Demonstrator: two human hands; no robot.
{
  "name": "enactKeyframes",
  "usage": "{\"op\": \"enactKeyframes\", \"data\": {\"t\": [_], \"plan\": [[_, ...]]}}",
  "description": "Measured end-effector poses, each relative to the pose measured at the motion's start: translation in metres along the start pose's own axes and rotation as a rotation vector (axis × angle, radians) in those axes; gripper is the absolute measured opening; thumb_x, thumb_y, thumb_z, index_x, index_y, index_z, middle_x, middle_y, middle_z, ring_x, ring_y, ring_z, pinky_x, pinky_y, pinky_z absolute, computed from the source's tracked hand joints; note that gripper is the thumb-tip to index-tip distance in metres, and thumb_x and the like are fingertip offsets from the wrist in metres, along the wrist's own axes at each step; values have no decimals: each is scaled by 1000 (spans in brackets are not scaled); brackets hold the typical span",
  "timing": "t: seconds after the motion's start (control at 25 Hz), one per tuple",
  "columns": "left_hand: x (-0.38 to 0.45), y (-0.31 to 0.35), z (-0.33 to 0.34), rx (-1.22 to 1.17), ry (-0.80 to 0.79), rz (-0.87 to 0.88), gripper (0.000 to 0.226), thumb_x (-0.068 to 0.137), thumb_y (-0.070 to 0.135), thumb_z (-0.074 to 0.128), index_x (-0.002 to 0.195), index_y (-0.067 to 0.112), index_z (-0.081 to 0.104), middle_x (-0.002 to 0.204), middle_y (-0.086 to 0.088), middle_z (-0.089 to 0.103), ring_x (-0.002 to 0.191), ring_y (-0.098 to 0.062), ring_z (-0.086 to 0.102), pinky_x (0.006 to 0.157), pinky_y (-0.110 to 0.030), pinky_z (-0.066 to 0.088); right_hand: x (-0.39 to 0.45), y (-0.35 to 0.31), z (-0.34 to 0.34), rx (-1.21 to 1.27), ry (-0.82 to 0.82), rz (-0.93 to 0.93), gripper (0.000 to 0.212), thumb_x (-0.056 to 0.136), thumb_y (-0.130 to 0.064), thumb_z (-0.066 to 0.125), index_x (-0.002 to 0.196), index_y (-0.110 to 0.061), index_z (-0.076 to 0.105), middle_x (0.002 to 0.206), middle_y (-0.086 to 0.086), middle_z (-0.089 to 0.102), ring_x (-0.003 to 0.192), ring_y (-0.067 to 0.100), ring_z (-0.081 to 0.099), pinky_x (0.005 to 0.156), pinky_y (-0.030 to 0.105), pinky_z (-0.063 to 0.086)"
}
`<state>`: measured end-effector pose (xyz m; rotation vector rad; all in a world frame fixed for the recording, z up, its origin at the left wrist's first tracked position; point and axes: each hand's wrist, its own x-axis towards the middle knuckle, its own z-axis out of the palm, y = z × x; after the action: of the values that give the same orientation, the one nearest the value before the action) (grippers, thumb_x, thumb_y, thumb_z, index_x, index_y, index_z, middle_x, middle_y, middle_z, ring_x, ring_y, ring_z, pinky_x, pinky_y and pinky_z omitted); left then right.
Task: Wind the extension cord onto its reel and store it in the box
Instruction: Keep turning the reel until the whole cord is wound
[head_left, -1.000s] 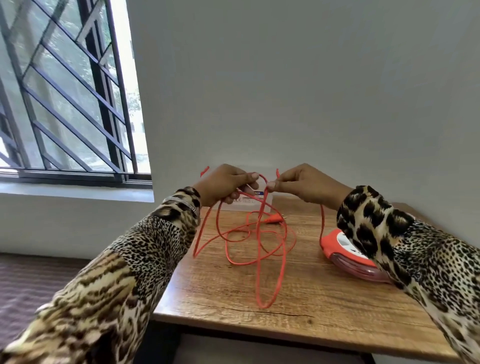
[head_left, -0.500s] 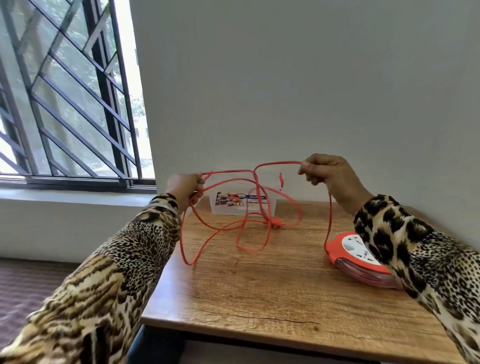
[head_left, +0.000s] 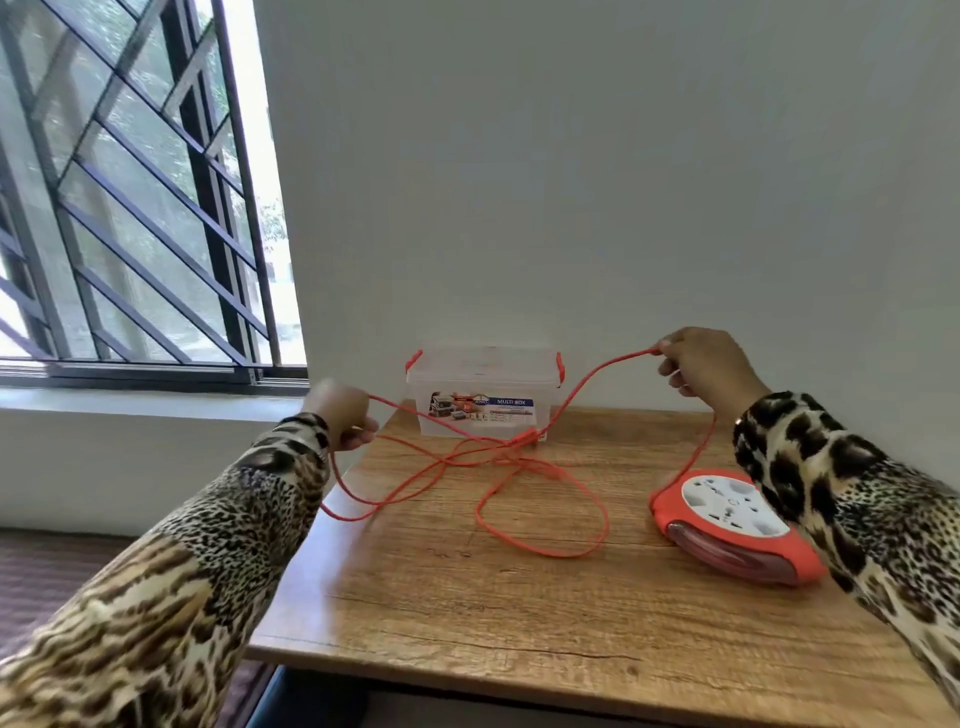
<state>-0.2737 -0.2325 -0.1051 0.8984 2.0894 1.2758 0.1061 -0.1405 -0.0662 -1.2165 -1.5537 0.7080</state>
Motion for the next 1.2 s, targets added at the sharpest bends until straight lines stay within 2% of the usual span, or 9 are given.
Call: {"op": "enactKeyframes", "data": {"t": [0.16,0.32,0.44,0.6,0.72,0.88,0.96,1.08,1.2], "plan": [[-26,18,41,366,-164,211,17,94,14,49,94,3,63,90,-14,67,69,-24,62,55,-28,52,-11,-11,22,-243,10,-252,12,92,-27,56,92,-18,65,77,-3,67,70,1,59,57,11,39],[-52,26,75,643,97,534,38,93,31,47,122,10,60,128,-16,58,119,-34,51,100,-43,44,-16,-13,41,-365,-165,-292,17,94,-30,55,101,-19,66,97,-3,66,91,11,58,76,21,40],[-80,38,95,369,199,892,23,92,28,52,108,17,65,113,-5,63,112,-26,53,95,-38,38,-23,-12,49,-89,-337,-137,21,94,-27,55,103,-20,73,106,-4,67,101,10,54,86,27,39],[-133,50,128,67,137,1205,12,91,16,57,83,10,64,80,3,57,80,-18,54,72,-31,40,-22,-1,35,393,-198,192,22,94,-24,48,90,-18,69,90,0,66,83,13,57,73,30,42],[-167,57,150,-35,55,1316,13,92,19,59,83,9,63,79,0,61,75,-16,54,66,-27,37,-15,27,2,115,-35,119,12,89,-19,58,92,-11,67,86,2,65,88,18,58,75,30,43],[-201,63,171,-175,-436,1283,38,100,22,42,80,4,70,89,-7,72,91,-18,65,82,-33,48,-21,68,-46,-559,-426,88,42,78,-57,60,109,-27,60,108,0,62,115,20,55,97,36,42],[-213,60,182,-60,-767,1136,54,103,32,33,76,3,70,88,-8,73,94,-16,66,92,-35,47,-29,82,-52,-785,-684,116,39,87,-49,57,117,-23,60,122,13,59,120,8,52,101,25,38],[-223,48,202,379,-1049,1033,57,100,47,38,82,5,71,78,3,69,68,-1,63,75,-25,49,-32,97,-54,-775,-527,212,62,82,-43,68,131,-10,50,137,13,50,125,18,48,102,28,36],[-225,28,220,800,-1057,1050,58,92,62,41,84,12,68,74,0,69,66,-11,64,66,-29,49,-33,109,-56,-526,-451,437,83,37,-67,84,100,-18,62,104,-2,66,101,22,62,86,33,46]]}}
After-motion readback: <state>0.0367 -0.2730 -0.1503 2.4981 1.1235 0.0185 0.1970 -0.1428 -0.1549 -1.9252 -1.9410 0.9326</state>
